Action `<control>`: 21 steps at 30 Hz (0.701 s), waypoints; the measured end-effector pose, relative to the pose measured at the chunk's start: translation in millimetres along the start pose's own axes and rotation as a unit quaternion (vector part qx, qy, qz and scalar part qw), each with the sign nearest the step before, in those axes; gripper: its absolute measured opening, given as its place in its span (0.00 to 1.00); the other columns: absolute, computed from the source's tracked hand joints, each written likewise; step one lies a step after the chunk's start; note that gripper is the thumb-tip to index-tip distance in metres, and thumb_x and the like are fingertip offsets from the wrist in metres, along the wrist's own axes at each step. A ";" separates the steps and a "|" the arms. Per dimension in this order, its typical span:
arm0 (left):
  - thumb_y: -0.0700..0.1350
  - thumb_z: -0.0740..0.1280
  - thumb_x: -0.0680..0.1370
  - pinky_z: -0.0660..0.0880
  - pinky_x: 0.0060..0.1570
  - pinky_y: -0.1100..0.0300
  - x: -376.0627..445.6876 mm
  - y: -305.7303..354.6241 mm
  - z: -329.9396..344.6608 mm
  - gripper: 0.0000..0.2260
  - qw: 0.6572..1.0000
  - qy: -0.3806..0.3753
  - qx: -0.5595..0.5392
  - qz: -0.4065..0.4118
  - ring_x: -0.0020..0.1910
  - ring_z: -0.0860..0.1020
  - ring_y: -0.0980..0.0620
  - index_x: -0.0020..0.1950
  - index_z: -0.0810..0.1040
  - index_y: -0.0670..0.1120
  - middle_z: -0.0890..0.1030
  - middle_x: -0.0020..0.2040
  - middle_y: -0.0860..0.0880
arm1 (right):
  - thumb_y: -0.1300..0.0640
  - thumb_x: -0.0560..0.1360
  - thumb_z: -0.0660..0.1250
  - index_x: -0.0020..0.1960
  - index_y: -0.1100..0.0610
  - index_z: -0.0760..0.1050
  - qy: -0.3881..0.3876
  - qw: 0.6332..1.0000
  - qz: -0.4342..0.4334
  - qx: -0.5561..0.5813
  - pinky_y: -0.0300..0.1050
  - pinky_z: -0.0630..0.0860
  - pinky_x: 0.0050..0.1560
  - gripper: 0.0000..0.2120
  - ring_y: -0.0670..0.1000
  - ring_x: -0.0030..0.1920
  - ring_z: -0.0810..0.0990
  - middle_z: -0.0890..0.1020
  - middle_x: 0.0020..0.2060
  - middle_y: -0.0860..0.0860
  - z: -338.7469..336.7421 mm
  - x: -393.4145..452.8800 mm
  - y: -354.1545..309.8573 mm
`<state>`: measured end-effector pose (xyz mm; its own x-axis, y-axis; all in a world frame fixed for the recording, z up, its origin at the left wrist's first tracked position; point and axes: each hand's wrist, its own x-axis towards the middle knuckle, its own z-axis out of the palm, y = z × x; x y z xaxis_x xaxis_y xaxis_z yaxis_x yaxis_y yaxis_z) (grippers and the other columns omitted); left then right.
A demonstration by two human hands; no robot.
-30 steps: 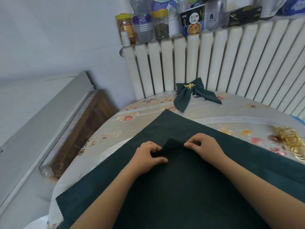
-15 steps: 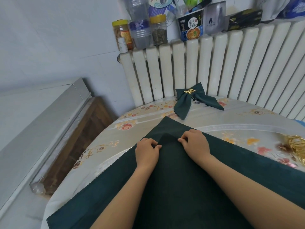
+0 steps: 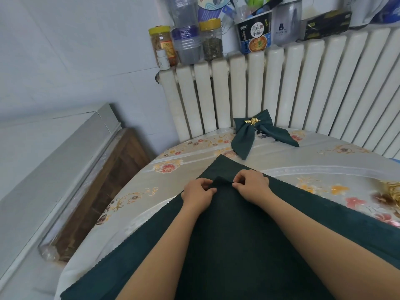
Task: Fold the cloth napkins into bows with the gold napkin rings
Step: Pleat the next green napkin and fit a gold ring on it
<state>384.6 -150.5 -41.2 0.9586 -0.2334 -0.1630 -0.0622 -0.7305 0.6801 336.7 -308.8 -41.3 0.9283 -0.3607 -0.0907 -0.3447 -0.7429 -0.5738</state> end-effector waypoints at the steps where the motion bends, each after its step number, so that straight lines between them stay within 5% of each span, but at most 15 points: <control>1: 0.49 0.70 0.75 0.70 0.61 0.48 -0.2 0.2 0.8 0.08 1.000 0.001 -0.017 0.003 0.53 0.77 0.52 0.53 0.79 0.54 0.81 0.50 0.55 | 0.52 0.77 0.64 0.46 0.46 0.71 -0.011 1.000 0.001 0.026 0.48 0.65 0.60 0.03 0.51 0.56 0.74 0.78 0.47 0.45 -0.4 -0.3 0.7; 4: 0.49 0.70 0.73 0.71 0.60 0.47 -1.8 -1.8 2.2 0.04 0.997 0.012 -0.074 0.015 0.48 0.79 0.54 0.41 0.78 0.57 0.81 0.43 0.58 | 0.53 0.77 0.64 0.50 0.46 0.71 -0.029 0.997 -0.009 0.072 0.49 0.64 0.64 0.04 0.50 0.58 0.74 0.77 0.47 0.44 -0.3 -0.4 1.8; 8: 0.49 0.72 0.72 0.72 0.60 0.47 -2.0 -3.1 3.7 0.04 0.992 0.023 -0.122 0.017 0.46 0.80 0.55 0.38 0.80 0.58 0.83 0.41 0.58 | 0.50 0.76 0.65 0.57 0.46 0.77 -0.029 0.998 -0.010 0.052 0.50 0.65 0.64 0.11 0.47 0.59 0.75 0.81 0.54 0.44 -2.4 1.2 0.2; 12: 0.44 0.72 0.73 0.74 0.58 0.55 -4.2 -3.5 -0.8 0.06 0.990 0.013 -0.133 0.035 0.48 0.80 0.56 0.42 0.80 0.56 0.82 0.42 0.58 | 0.54 0.72 0.69 0.45 0.43 0.79 -0.027 0.992 -0.021 0.120 0.51 0.68 0.63 0.06 0.46 0.54 0.78 0.82 0.46 0.42 -2.7 -1.6 1.8; 17: 0.40 0.69 0.75 0.70 0.49 0.69 -15.6 -16.0 -10.5 0.09 0.986 -0.023 -0.068 0.150 0.46 0.76 0.65 0.43 0.82 0.54 0.80 0.44 0.60 | 0.62 0.71 0.69 0.38 0.44 0.80 -0.058 0.982 -0.101 0.148 0.37 0.73 0.52 0.13 0.40 0.46 0.78 0.82 0.41 0.40 -13.6 -12.9 13.3; 21: 0.41 0.69 0.73 0.69 0.60 0.57 -18.5 -27.6 -10.9 0.13 0.976 -0.020 0.003 0.218 0.53 0.73 0.60 0.39 0.79 0.62 0.78 0.46 0.61 | 0.62 0.72 0.68 0.41 0.45 0.82 -0.074 0.981 -0.168 0.061 0.38 0.70 0.58 0.12 0.41 0.51 0.74 0.79 0.47 0.42 -17.1 -17.6 20.2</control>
<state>371.6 -119.0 -49.1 0.8294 -0.5470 0.1132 -0.4633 -0.5606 0.6864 311.0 -327.1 -37.3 0.9999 -0.0150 0.0076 -0.0057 -0.7289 -0.6846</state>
